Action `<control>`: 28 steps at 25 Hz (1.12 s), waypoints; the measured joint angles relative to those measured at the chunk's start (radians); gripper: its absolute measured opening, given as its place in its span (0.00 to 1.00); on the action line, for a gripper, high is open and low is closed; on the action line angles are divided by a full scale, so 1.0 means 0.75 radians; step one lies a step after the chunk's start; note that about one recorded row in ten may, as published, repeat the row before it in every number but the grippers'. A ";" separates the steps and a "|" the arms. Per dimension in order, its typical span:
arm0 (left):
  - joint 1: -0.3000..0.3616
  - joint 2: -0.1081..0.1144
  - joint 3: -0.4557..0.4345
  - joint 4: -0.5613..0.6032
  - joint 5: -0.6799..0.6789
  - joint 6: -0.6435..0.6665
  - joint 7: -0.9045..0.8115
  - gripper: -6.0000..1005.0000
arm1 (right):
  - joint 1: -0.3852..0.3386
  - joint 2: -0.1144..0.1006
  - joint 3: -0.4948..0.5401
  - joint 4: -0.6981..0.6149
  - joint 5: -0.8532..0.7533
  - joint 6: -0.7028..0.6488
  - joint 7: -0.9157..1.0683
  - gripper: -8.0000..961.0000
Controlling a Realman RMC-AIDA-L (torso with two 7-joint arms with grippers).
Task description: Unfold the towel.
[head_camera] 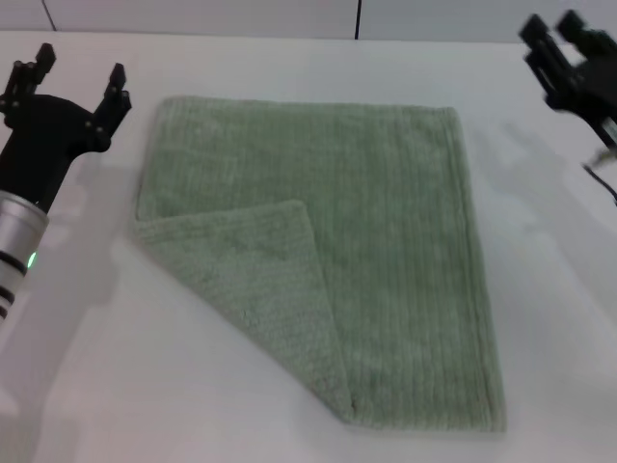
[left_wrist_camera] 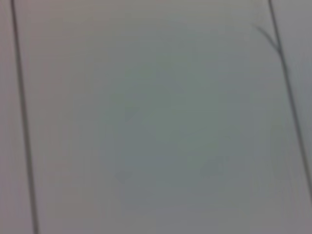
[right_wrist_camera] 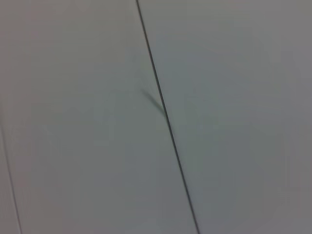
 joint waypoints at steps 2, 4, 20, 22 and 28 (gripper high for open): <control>0.006 0.003 0.016 -0.047 0.000 -0.041 0.006 0.80 | 0.018 -0.012 0.124 0.152 -0.021 0.357 0.007 0.61; 0.010 0.004 0.020 -0.080 0.001 -0.072 0.010 0.80 | 0.055 -0.007 0.272 0.285 -0.054 0.779 0.000 0.51; 0.185 0.132 0.061 -1.399 0.059 -1.774 0.025 0.80 | 0.449 0.342 1.228 0.225 -0.120 2.283 -0.554 0.01; 0.185 0.132 0.061 -1.399 0.059 -1.774 0.025 0.80 | 0.447 0.342 1.255 0.217 -0.119 2.285 -0.561 0.01; 0.103 0.002 -0.004 -1.755 -0.039 -2.693 0.365 0.80 | 0.495 0.336 1.288 0.142 -0.117 2.314 -0.573 0.01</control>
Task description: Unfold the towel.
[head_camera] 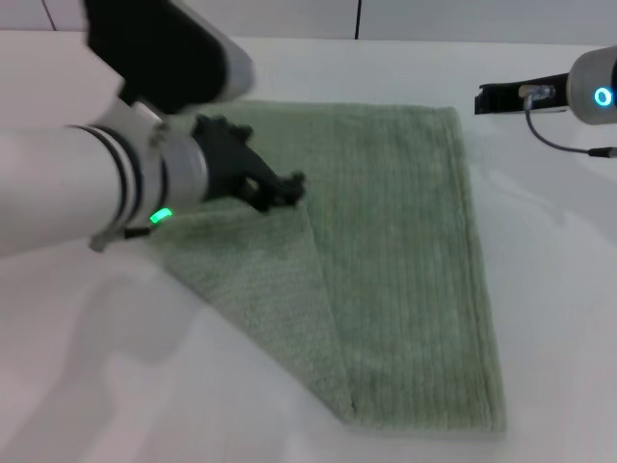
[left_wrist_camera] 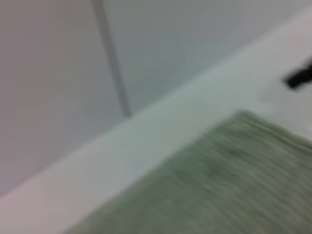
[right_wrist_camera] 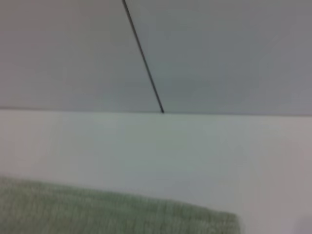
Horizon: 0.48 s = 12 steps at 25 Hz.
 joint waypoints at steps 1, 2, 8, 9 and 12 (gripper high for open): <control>-0.042 0.006 0.044 0.023 0.000 -0.044 -0.010 0.80 | 0.020 -0.003 0.001 -0.031 0.000 0.002 -0.005 0.01; -0.057 0.005 0.058 0.041 0.002 -0.051 -0.012 0.80 | 0.041 -0.005 0.000 -0.070 0.000 0.004 -0.013 0.01; -0.118 -0.002 0.146 0.172 0.024 -0.006 -0.026 0.80 | 0.123 -0.003 -0.014 -0.224 0.006 -0.015 -0.054 0.01; -0.122 -0.002 0.154 0.185 0.024 0.008 -0.030 0.80 | 0.127 -0.001 -0.015 -0.228 0.007 -0.016 -0.057 0.01; -0.129 -0.002 0.162 0.209 0.025 0.025 -0.034 0.80 | 0.141 0.001 -0.018 -0.240 0.009 -0.018 -0.061 0.01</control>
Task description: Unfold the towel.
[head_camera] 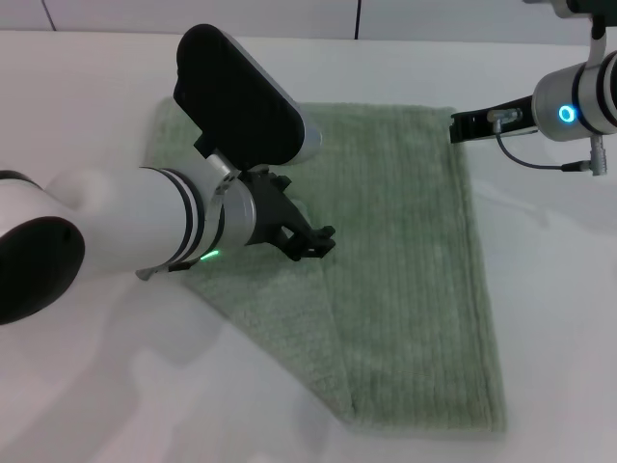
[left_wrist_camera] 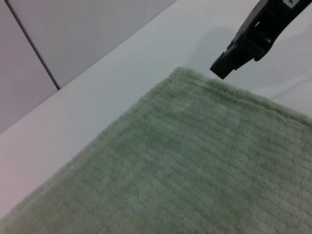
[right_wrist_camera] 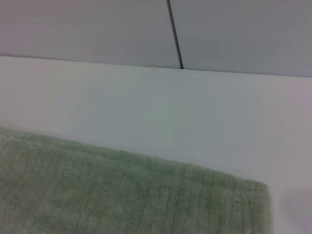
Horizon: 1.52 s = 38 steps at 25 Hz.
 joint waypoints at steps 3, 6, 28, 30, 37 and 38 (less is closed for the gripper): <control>-0.010 0.000 0.002 0.017 -0.005 0.012 0.000 0.80 | 0.007 0.002 -0.001 -0.003 0.001 -0.001 -0.002 0.01; -0.030 0.000 0.002 0.049 -0.009 0.023 -0.006 0.80 | 0.011 0.006 -0.001 -0.005 0.003 -0.002 -0.004 0.01; -0.194 -0.002 0.006 0.290 -0.020 0.076 -0.158 0.80 | 0.017 0.008 -0.023 -0.004 0.005 -0.005 -0.018 0.02; -0.195 -0.002 0.007 0.292 -0.025 0.077 -0.159 0.80 | 0.017 0.008 -0.023 -0.004 0.005 -0.005 -0.023 0.02; -0.208 -0.001 0.006 0.313 -0.028 0.092 -0.168 0.79 | 0.014 0.008 -0.024 -0.001 0.004 -0.004 -0.032 0.02; -0.208 -0.001 0.006 0.315 -0.026 0.101 -0.168 0.78 | 0.014 0.008 -0.024 -0.001 0.004 -0.004 -0.034 0.02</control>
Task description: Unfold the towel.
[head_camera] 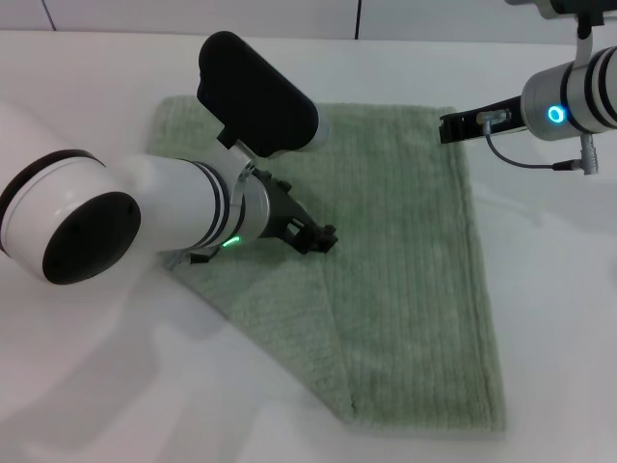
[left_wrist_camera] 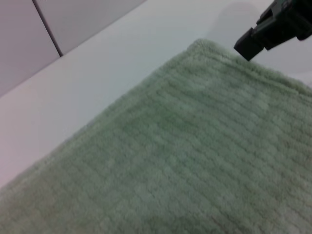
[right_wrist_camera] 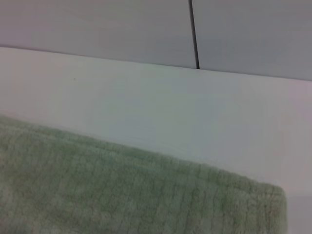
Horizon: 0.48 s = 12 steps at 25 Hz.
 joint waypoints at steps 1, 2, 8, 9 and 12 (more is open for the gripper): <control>-0.002 0.000 0.001 0.005 0.002 0.007 0.001 0.78 | 0.000 0.000 0.000 0.000 0.000 0.000 -0.002 0.02; -0.008 0.000 0.001 0.016 0.003 0.017 0.005 0.78 | 0.000 0.000 0.000 -0.002 0.000 0.000 -0.003 0.02; -0.054 0.000 0.003 0.080 -0.005 0.021 -0.001 0.75 | 0.000 0.000 0.000 -0.003 -0.002 0.001 -0.004 0.02; -0.062 0.000 0.004 0.089 -0.005 0.019 -0.003 0.75 | 0.000 0.000 0.001 -0.004 -0.002 0.001 -0.004 0.02; -0.072 0.000 0.008 0.097 -0.007 0.015 -0.004 0.74 | 0.001 0.000 0.003 -0.004 -0.002 0.001 -0.004 0.02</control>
